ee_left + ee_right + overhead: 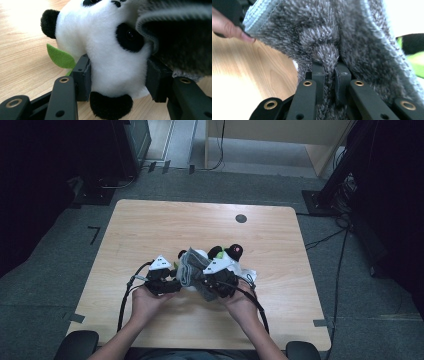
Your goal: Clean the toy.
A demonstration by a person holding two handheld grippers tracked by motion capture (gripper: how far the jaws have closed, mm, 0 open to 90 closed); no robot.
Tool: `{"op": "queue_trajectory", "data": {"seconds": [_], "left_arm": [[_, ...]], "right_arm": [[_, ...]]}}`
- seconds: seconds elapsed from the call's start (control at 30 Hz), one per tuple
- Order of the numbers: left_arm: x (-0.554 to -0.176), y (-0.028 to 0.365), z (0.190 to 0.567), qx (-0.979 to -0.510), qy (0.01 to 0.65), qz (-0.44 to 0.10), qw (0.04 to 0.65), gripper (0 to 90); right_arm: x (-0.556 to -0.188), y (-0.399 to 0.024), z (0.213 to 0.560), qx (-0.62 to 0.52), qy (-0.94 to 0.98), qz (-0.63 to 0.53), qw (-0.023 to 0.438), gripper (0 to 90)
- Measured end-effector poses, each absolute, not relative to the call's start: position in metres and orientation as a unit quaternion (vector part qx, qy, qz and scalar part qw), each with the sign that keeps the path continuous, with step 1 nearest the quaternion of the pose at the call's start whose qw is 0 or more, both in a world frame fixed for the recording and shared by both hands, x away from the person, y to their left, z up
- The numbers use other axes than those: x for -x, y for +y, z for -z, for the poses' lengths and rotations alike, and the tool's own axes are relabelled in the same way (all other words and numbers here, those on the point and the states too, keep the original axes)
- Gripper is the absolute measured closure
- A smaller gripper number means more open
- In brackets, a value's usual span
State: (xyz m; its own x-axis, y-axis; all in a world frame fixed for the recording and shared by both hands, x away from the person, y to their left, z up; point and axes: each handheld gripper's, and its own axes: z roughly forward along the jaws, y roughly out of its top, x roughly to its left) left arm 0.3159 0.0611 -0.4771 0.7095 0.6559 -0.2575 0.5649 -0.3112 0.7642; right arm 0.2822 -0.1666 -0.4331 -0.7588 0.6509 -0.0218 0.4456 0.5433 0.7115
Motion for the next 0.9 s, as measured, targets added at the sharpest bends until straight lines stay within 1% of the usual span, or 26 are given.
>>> {"op": "queue_trajectory", "data": {"seconds": [0.07, 0.23, 0.4, 0.57, 0.7, 0.9], "left_arm": [[-0.316, 0.061, 0.477, -0.807, 0.380, -0.050, 0.450, 46.3], [-0.316, 0.061, 0.478, -0.807, 0.378, -0.050, 0.451, 46.3], [-0.316, 0.062, 0.478, -0.808, 0.373, -0.051, 0.453, 46.5], [-0.316, 0.062, 0.478, -0.811, 0.368, -0.053, 0.452, 47.1], [-0.316, 0.062, 0.478, -0.811, 0.367, -0.052, 0.452, 47.8], [-0.316, 0.061, 0.478, -0.813, 0.365, -0.055, 0.450, 48.1]], "right_arm": [[-0.280, -0.167, 0.437, -0.318, 0.870, -0.351, 0.137, 82.8], [-0.270, -0.163, 0.453, -0.311, 0.886, -0.312, 0.144, 82.7], [-0.269, -0.169, 0.457, -0.311, 0.893, -0.301, 0.124, 82.8], [-0.265, -0.180, 0.453, -0.316, 0.899, -0.282, 0.110, 82.7], [-0.261, -0.191, 0.448, -0.319, 0.899, -0.277, 0.113, 82.7], [-0.257, -0.214, 0.432, -0.341, 0.883, -0.306, 0.105, 82.6]]}}
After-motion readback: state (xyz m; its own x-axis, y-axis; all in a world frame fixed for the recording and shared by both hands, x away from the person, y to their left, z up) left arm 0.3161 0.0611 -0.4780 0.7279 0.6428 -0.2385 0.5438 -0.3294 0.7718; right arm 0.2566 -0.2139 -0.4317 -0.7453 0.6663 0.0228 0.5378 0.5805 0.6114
